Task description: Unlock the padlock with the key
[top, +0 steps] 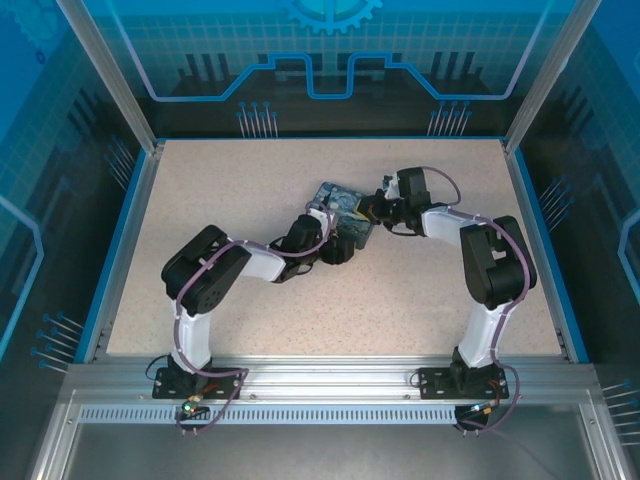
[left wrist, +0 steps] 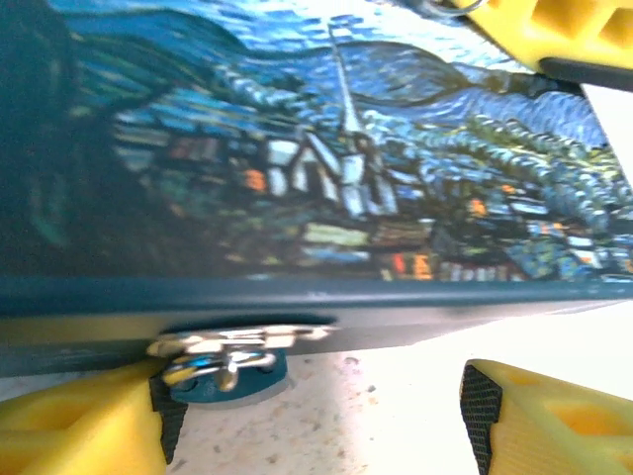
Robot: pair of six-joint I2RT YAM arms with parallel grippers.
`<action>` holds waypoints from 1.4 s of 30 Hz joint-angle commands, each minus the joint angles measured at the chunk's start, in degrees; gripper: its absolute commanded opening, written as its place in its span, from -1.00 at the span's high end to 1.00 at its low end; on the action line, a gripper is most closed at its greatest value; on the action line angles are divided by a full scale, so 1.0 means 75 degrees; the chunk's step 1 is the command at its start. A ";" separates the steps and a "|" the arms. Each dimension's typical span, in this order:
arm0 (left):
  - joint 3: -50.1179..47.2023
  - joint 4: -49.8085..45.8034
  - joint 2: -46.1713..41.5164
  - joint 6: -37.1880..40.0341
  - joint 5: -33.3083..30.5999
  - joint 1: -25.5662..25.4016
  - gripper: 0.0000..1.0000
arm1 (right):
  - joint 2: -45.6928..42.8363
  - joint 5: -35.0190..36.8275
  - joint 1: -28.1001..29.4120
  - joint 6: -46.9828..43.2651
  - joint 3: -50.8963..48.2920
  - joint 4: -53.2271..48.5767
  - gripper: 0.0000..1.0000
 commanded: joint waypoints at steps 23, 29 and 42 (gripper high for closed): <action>-0.0465 0.3051 0.0833 -0.3025 0.0705 0.0082 -0.48 | 0.0359 0.0013 -0.0119 -0.0324 0.0081 -0.0576 1.00; -0.0669 0.3847 0.0972 -0.3491 0.0702 0.0084 -0.48 | 0.0370 -0.0020 -0.0154 -0.0364 0.0070 -0.0577 1.00; -0.0849 0.4453 0.1227 -0.4127 0.0454 0.0083 -0.43 | 0.0404 -0.0067 -0.0201 -0.0387 0.0014 -0.0555 1.00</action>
